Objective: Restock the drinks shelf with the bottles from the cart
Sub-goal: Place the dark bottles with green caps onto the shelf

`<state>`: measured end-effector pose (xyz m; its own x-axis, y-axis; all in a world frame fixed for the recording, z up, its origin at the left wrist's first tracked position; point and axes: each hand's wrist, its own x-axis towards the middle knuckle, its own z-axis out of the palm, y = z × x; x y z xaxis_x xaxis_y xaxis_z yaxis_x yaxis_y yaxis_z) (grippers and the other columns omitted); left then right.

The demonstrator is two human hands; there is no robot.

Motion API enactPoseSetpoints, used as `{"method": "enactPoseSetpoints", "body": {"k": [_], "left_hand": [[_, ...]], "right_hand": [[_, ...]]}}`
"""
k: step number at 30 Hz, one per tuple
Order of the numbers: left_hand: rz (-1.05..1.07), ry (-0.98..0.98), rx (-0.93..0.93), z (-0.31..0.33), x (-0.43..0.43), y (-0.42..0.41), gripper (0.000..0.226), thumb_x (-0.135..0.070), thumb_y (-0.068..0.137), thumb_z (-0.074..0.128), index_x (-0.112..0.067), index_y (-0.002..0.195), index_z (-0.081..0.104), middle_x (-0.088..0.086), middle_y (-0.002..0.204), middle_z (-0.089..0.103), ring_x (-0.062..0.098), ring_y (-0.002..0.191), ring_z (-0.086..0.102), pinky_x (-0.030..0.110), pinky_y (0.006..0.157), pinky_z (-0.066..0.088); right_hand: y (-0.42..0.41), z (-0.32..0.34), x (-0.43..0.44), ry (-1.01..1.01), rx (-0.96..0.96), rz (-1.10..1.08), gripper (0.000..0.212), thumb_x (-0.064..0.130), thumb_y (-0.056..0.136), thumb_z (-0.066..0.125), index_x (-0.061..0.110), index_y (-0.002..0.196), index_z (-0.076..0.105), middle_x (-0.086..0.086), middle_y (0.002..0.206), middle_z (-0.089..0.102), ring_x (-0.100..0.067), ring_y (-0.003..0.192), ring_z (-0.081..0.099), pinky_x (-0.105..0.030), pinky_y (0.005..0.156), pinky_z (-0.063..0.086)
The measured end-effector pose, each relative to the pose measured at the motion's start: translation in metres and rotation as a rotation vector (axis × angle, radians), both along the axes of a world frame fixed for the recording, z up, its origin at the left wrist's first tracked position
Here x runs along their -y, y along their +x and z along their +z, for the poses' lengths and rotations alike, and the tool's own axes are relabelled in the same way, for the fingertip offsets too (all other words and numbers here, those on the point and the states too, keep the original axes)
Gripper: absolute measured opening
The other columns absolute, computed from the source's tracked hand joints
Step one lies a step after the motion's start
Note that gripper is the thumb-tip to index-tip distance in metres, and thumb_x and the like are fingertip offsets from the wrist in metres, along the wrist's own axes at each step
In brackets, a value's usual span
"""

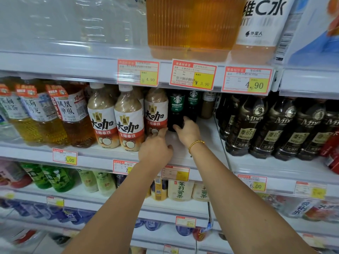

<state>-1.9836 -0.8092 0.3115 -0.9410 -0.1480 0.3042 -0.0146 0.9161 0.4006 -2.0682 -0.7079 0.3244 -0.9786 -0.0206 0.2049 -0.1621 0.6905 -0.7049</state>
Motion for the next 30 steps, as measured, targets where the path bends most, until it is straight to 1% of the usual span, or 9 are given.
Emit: {"method": "enactPoseSetpoints", "body": {"k": [8, 12, 15, 18, 21, 24, 26, 28, 30], "left_hand": [[-0.032, 0.066, -0.044, 0.003, 0.001, 0.01, 0.046, -0.021, 0.088, 0.05, -0.019, 0.133, 0.044, 0.01, 0.124, 0.057, 0.029, 0.111, 0.056, 0.038, 0.085, 0.049], [-0.228, 0.281, -0.438, -0.011, 0.019, 0.073, 0.021, -0.026, 0.092, 0.047, -0.012, 0.097, 0.062, 0.0, 0.092, 0.064, 0.014, 0.083, 0.058, 0.027, 0.071, 0.047], [-0.217, 0.327, -0.402, -0.055, 0.043, 0.13, 0.028, -0.029, 0.093, 0.043, -0.014, 0.071, 0.051, -0.006, 0.065, 0.047, 0.011, 0.061, 0.044, 0.02, 0.057, 0.033], [-0.134, 0.328, -0.11, -0.134, 0.076, 0.172, 0.031, -0.04, 0.092, 0.04, -0.025, 0.064, 0.039, -0.013, 0.054, 0.035, 0.002, 0.049, 0.039, 0.017, 0.049, 0.025], [0.018, 0.344, 0.211, -0.226, 0.104, 0.206, 0.029, -0.039, 0.09, 0.051, -0.026, 0.066, 0.042, -0.009, 0.05, 0.04, 0.003, 0.045, 0.041, 0.019, 0.044, 0.027], [0.158, 0.428, 0.54, -0.313, 0.119, 0.235, 0.012, -0.034, 0.087, 0.06, -0.025, 0.08, 0.056, -0.007, 0.067, 0.057, 0.012, 0.062, 0.057, 0.026, 0.059, 0.045], [0.224, 0.443, 0.723, -0.364, 0.124, 0.249, 0.016, -0.031, 0.085, 0.063, -0.023, 0.098, 0.06, -0.004, 0.087, 0.063, 0.017, 0.083, 0.063, 0.023, 0.072, 0.044], [0.236, 0.463, 0.882, -0.415, 0.125, 0.26, 0.031, -0.027, 0.084, 0.063, -0.022, 0.114, 0.057, 0.0, 0.109, 0.061, 0.018, 0.099, 0.061, 0.023, 0.08, 0.044], [0.183, 0.434, 1.003, -0.461, 0.123, 0.268, 0.041, -0.025, 0.084, 0.062, -0.023, 0.124, 0.052, 0.003, 0.12, 0.057, 0.019, 0.107, 0.058, 0.025, 0.086, 0.045]], "right_hand": [[0.027, 0.012, -0.006, 0.074, 0.006, -0.017, 0.045, 0.026, 0.091, 0.057, 0.005, 0.131, 0.048, -0.015, 0.127, 0.059, -0.031, 0.12, 0.053, -0.03, 0.093, 0.042], [0.103, 0.014, -0.018, 0.022, -0.312, 0.042, 0.017, 0.025, 0.089, 0.058, 0.011, 0.081, 0.061, -0.004, 0.076, 0.065, -0.017, 0.076, 0.059, -0.029, 0.07, 0.044], [0.171, -0.016, -0.018, 0.022, -0.369, 0.193, 0.028, 0.029, 0.089, 0.059, 0.014, 0.067, 0.051, 0.007, 0.059, 0.048, -0.008, 0.058, 0.043, -0.021, 0.057, 0.033], [0.215, -0.093, -0.009, 0.12, -0.038, 0.397, 0.025, 0.032, 0.091, 0.058, 0.019, 0.072, 0.049, 0.011, 0.06, 0.044, -0.005, 0.057, 0.042, -0.02, 0.055, 0.034], [0.236, -0.204, 0.001, 0.268, 0.341, 0.502, 0.016, 0.034, 0.091, 0.056, 0.018, 0.089, 0.055, 0.004, 0.086, 0.061, -0.008, 0.071, 0.051, -0.027, 0.067, 0.045], [0.247, -0.311, 0.011, 0.415, 0.727, 0.493, 0.031, 0.032, 0.093, 0.053, 0.01, 0.114, 0.053, -0.008, 0.115, 0.059, -0.023, 0.101, 0.056, -0.032, 0.087, 0.046], [0.252, -0.372, 0.018, 0.439, 0.912, 0.453, 0.039, 0.031, 0.093, 0.054, 0.008, 0.123, 0.048, -0.012, 0.127, 0.054, -0.026, 0.113, 0.053, -0.03, 0.092, 0.043], [0.259, -0.426, 0.022, 0.432, 1.066, 0.384, 0.047, 0.029, 0.092, 0.057, 0.008, 0.132, 0.042, -0.013, 0.132, 0.05, -0.026, 0.112, 0.054, -0.027, 0.087, 0.044], [0.269, -0.474, 0.023, 0.383, 1.213, 0.277, 0.05, 0.022, 0.091, 0.059, 0.007, 0.135, 0.039, -0.016, 0.12, 0.054, -0.024, 0.086, 0.057, -0.021, 0.062, 0.044]]}}
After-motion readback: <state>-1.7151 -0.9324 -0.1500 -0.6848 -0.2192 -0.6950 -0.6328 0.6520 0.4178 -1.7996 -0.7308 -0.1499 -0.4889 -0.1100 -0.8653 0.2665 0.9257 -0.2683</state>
